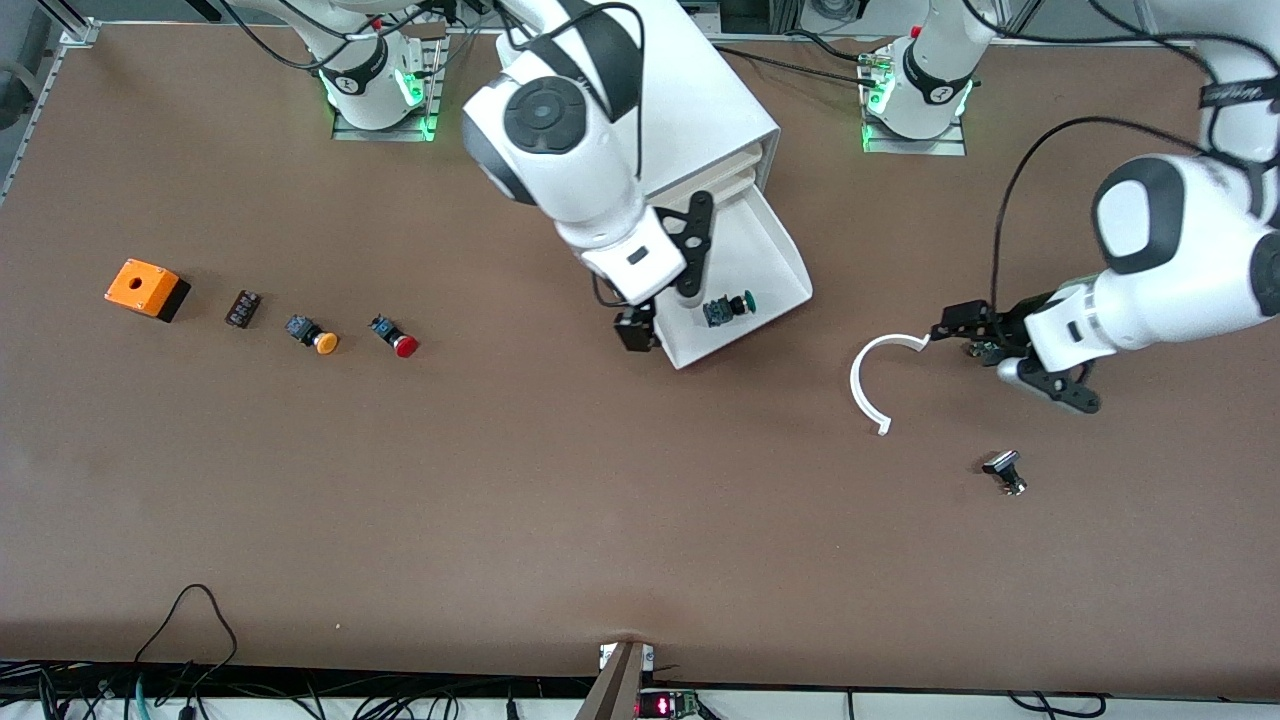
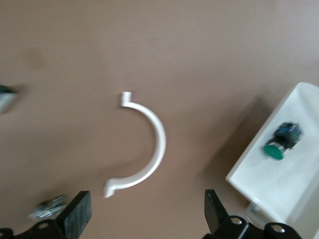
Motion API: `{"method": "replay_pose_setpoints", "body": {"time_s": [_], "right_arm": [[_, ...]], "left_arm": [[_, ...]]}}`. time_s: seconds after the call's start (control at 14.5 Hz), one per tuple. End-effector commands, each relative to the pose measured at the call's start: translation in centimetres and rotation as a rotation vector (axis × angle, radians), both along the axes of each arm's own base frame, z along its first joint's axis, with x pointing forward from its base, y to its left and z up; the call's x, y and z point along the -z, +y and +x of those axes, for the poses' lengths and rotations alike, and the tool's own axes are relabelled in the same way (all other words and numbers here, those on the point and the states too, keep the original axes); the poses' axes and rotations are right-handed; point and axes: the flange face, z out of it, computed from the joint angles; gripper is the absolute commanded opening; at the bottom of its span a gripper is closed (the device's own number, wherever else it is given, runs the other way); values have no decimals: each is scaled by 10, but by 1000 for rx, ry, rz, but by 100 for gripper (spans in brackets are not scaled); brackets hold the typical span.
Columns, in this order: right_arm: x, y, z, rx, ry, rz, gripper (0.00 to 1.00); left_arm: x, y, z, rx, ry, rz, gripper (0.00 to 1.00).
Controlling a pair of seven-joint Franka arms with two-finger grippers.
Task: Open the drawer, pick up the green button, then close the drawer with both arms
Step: 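Lower the right gripper over the green button while the left gripper withdraws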
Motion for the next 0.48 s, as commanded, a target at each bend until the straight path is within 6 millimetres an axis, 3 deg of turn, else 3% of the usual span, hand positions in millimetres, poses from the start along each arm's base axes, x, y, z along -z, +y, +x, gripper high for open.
{"method": "replay_pose_setpoints", "body": {"time_s": [0.0, 0.14, 0.41], "right_arm": [[17, 34, -17, -105, -15, -33, 100], [25, 46, -33, -138, -2, -62, 100], [54, 47, -35, -225, 9, -132, 100]], "left_arm": [[-65, 10, -2, 48, -10, 123, 100], [-105, 15, -9, 77, 3, 183, 100], [-168, 25, -31, 102, -62, 339, 100]]}}
